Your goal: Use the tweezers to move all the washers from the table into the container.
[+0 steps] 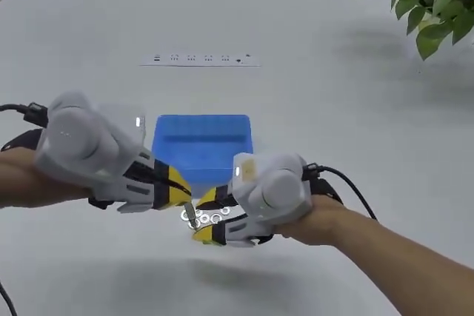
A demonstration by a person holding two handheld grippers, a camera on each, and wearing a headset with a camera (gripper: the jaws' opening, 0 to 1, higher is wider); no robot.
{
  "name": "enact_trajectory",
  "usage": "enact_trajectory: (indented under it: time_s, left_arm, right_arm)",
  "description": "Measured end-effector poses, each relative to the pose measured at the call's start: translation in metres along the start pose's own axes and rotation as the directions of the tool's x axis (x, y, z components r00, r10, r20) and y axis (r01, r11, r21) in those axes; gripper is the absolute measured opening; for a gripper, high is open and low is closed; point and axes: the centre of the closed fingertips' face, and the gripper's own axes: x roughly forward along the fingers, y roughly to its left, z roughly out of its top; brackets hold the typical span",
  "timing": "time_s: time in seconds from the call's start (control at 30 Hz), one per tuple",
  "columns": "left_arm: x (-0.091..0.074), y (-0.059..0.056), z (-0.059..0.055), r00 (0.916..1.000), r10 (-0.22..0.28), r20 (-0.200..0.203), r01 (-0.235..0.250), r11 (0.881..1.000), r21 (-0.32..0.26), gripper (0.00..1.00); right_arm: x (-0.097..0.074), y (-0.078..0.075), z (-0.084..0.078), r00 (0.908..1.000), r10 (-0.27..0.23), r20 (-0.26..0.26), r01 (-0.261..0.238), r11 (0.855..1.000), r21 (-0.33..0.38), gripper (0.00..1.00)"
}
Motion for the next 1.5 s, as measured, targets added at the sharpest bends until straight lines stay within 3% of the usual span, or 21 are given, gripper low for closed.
enact_trajectory:
  time_s: [0.17, 0.43, 0.93, 1.5]
  left_arm:
    - [0.0001, 0.0019, -0.0004, 1.0, 0.004, -0.003, -0.004, 1.0, -0.029, 0.05]
    - [0.0018, 0.0013, 0.0005, 1.0, -0.003, 0.001, 0.003, 1.0, -0.026, 0.05]
    - [0.0058, 0.0016, -0.0009, 1.0, -0.004, 0.004, 0.005, 1.0, -0.03, 0.06]
    - [0.0021, -0.003, -0.0038, 0.9996, 0.009, 0.028, -0.008, 1.0, -0.012, 0.08]
  right_arm:
    - [0.0023, -0.0032, 0.0025, 0.9999, 0.009, 0.006, -0.009, 1.0, -0.001, 0.23]
    - [0.0024, -0.0091, 0.0092, 0.9993, 0.025, 0.028, -0.025, 1.0, 0.006, 0.13]
    - [0.0039, -0.0073, 0.0067, 0.9996, 0.027, -0.013, -0.027, 1.0, -0.001, 0.09]
    - [0.003, -0.0041, 0.0073, 0.9996, 0.022, -0.016, -0.022, 1.0, 0.013, 0.08]
